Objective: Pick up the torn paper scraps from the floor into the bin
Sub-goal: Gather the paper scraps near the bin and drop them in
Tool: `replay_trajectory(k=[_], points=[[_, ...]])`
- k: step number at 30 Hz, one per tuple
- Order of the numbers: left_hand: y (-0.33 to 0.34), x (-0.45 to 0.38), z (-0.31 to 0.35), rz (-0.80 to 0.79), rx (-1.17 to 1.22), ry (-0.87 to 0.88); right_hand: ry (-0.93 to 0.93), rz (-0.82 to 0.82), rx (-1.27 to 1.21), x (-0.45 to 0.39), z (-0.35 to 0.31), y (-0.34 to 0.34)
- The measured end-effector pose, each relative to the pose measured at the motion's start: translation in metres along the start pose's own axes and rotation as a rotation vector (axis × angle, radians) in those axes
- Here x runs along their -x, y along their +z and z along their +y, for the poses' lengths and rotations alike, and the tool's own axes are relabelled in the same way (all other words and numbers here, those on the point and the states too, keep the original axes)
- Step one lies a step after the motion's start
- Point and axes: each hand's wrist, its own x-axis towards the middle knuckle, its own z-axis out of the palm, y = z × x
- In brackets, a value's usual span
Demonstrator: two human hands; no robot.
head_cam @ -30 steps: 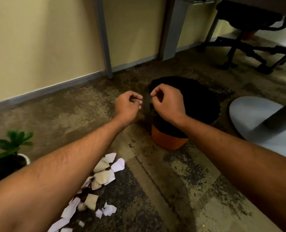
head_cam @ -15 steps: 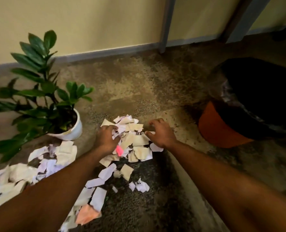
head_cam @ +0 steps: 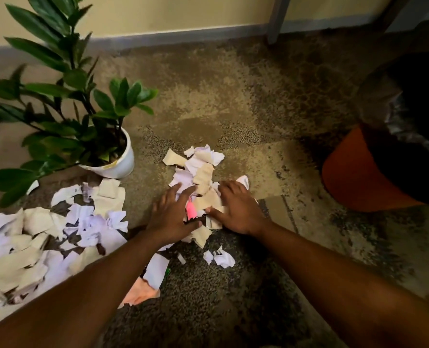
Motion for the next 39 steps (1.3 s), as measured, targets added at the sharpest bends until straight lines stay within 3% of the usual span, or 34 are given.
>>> replay_trajectory(k=[2,5,8,11,18,24,30,39], points=[[-0.005,0.004,-0.004,0.043,-0.011,0.012,-0.020,0.099,-0.020,0.007,0.005,-0.009],[-0.012,0.010,-0.002,0.028,-0.067,-0.074,0.123,0.197,0.064,0.017,0.015,-0.018],[-0.012,0.013,0.008,-0.125,-0.108,-0.099,0.283,-0.034,-0.003,0.025,0.018,-0.017],[0.002,0.017,0.018,-0.183,-0.197,-0.034,0.246,-0.130,0.001,0.034,0.009,-0.007],[0.012,0.019,0.024,0.005,-0.190,-0.014,0.230,-0.116,0.214,0.037,-0.024,0.000],[0.015,0.019,0.024,0.071,-0.225,0.064,0.205,-0.050,0.186,0.034,-0.041,0.016],[0.012,0.022,0.040,0.061,-0.089,0.130,0.208,0.149,-0.057,0.044,-0.042,0.020],[-0.001,0.011,0.075,0.185,0.177,0.201,0.329,0.238,-0.349,0.052,-0.031,-0.027]])
